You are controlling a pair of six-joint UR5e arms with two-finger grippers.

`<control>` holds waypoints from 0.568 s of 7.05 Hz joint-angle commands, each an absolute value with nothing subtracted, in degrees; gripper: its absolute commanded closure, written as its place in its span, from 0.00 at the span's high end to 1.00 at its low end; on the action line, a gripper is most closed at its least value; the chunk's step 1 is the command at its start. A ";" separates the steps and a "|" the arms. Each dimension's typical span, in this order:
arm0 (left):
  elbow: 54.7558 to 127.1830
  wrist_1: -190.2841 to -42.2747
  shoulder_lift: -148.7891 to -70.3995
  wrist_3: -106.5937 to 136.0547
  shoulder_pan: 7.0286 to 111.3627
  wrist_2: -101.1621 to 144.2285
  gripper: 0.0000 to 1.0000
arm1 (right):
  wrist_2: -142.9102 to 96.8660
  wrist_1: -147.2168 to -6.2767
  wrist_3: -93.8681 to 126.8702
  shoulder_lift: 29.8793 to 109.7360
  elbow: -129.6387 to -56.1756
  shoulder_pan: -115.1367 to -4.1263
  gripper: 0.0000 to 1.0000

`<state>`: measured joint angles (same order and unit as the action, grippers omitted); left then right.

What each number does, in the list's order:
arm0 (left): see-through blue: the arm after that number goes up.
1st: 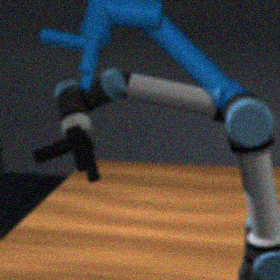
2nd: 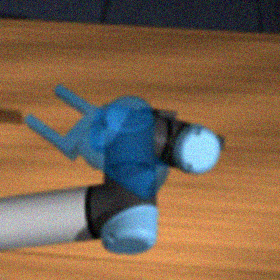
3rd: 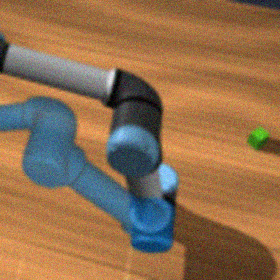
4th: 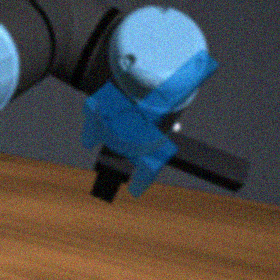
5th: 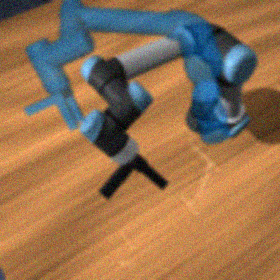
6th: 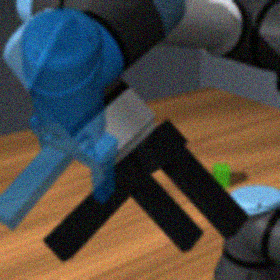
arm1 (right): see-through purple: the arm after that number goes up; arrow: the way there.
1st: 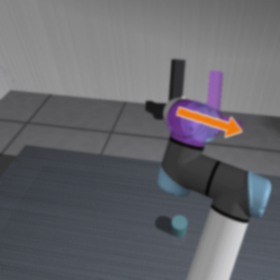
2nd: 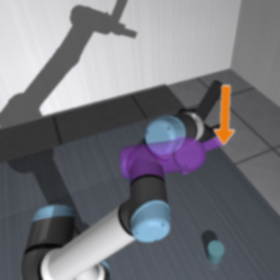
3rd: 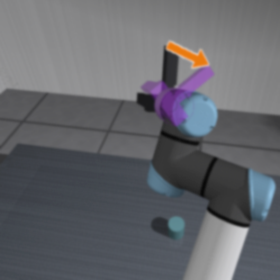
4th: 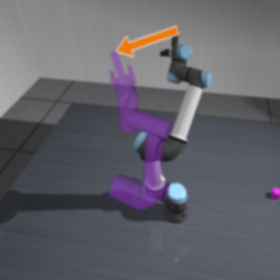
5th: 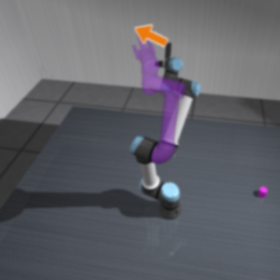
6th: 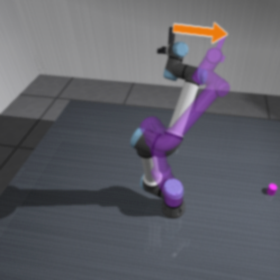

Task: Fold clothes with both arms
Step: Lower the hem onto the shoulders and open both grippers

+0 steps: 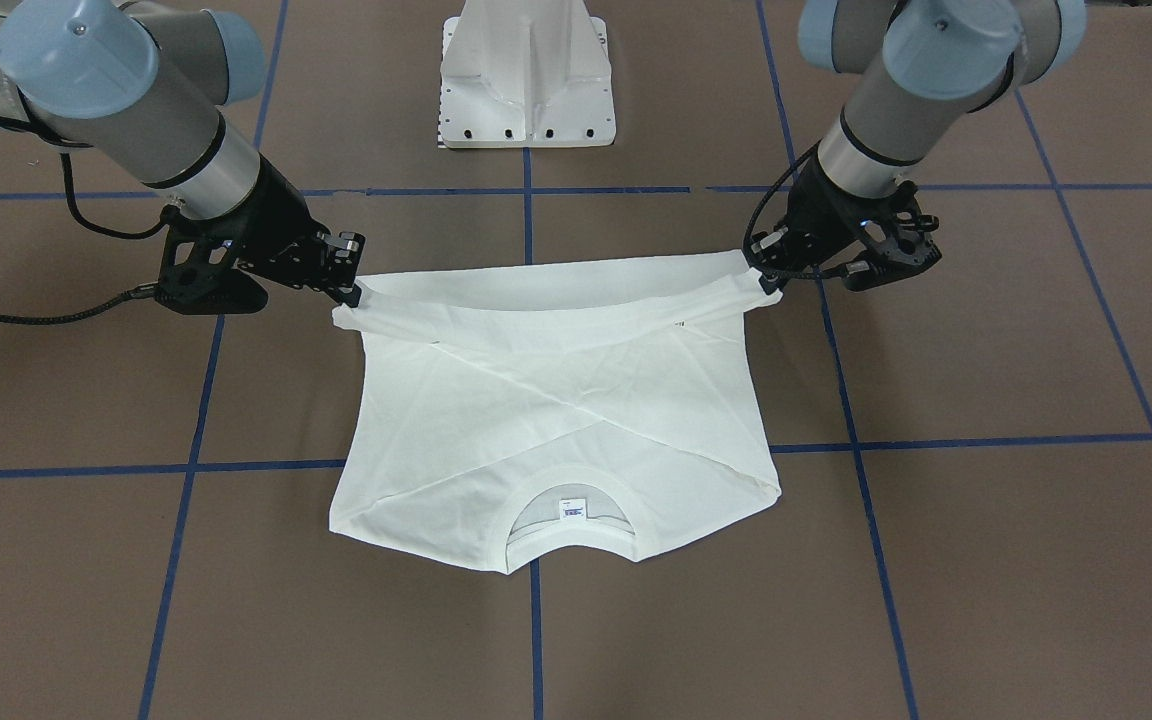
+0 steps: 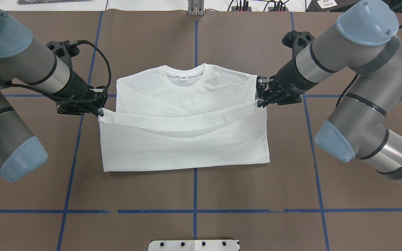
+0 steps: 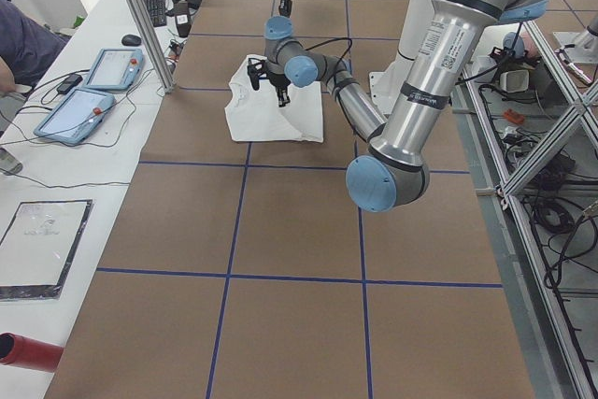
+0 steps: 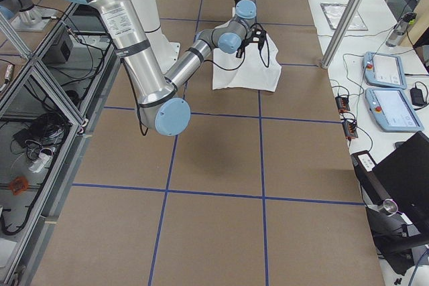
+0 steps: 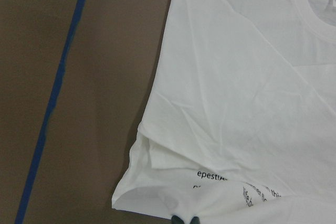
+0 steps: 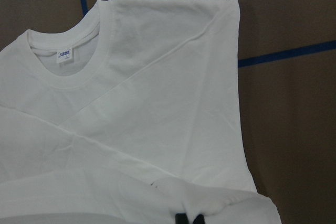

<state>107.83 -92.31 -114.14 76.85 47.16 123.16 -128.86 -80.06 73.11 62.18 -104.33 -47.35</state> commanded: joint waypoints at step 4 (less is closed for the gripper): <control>94.14 -103.45 -116.97 76.82 49.39 122.87 0.00 | -128.67 -79.98 68.29 61.09 -97.22 -48.60 0.00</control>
